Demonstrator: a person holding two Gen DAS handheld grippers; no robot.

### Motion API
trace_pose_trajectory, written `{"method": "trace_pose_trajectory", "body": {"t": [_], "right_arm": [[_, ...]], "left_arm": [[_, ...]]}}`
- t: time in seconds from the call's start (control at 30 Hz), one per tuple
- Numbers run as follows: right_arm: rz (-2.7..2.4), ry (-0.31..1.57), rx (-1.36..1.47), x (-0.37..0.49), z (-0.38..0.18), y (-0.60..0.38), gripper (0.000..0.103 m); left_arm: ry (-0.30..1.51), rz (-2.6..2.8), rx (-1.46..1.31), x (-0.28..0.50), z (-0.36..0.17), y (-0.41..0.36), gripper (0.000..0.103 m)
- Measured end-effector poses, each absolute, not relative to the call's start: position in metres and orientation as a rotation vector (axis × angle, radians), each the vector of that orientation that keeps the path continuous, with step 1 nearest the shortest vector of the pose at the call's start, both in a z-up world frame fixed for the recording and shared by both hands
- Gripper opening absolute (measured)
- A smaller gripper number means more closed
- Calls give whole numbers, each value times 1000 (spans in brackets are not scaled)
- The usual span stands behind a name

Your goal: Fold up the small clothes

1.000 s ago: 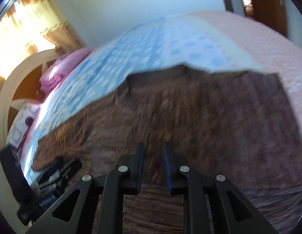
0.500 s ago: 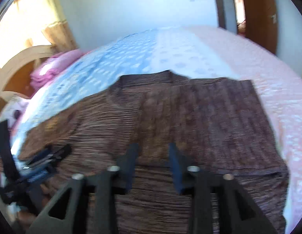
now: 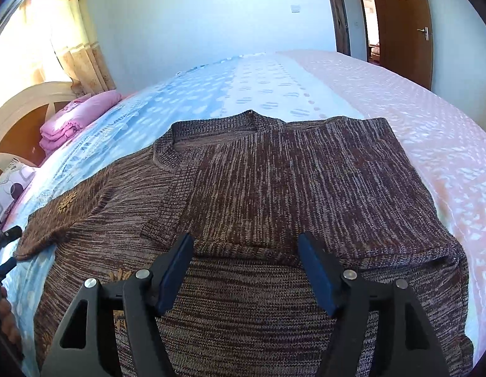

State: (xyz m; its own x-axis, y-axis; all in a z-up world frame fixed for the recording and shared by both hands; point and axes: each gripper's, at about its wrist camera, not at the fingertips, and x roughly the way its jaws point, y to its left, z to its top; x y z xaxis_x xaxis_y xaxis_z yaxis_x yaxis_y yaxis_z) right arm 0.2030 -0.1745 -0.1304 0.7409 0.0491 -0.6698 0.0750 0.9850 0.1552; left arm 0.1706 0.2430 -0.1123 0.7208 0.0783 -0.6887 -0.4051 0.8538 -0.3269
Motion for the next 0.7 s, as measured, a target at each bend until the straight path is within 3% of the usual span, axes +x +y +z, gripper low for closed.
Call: {"method": "trace_pose_trajectory", "body": {"t": [0.1,0.2,0.47,0.5,0.53,0.57,0.6,0.7], "right_arm": [[-17,739,171,204,-131,-173,70],[-19,742,167,204,-131,-172,70],[-21,746,163,207,-131,-170,71],[-19,745,166,207,-132,-170,71],[-18,744,169,206,-132,-170,71],[-18,743,170,206,-132,-170,71],[-17,742,172,206,-132,-171,71],[-13,740,178,206,-133,-173,71]], "left_arm": [[726,363,-614,171,-115,295,85],[753,390,-711,172,-129,318,81],[715,357,-740,185,-131,312,80],[708,347,-749,187,-131,313,72],[703,338,-752,190,-131,314,47],[714,317,-756,195,-135,316,31],[728,294,-772,200,-139,318,9],[707,259,-818,206,-144,322,10]]}}
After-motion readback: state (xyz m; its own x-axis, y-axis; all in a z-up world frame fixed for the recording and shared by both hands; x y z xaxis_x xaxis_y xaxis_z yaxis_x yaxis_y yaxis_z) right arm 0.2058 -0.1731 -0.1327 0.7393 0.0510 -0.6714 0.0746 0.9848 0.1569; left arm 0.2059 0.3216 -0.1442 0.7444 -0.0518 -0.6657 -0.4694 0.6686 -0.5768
